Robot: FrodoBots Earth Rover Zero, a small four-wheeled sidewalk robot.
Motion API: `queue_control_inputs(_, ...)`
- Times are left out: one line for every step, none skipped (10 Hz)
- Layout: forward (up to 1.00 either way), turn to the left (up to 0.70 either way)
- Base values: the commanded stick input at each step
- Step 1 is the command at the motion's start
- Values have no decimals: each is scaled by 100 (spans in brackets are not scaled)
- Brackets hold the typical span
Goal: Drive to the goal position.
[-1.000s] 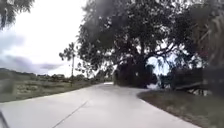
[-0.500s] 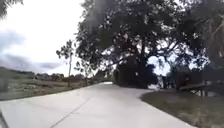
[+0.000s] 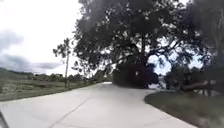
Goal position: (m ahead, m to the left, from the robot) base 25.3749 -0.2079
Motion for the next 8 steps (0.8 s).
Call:
queue_control_inputs(85, 14)
queue_control_inputs(85, 34)
queue_control_inputs(85, 14)
queue_control_inputs(85, 0)
queue_control_inputs(85, 0)
queue_control_inputs(85, 0)
queue_control_inputs(85, 0)
queue_control_inputs(85, 0)
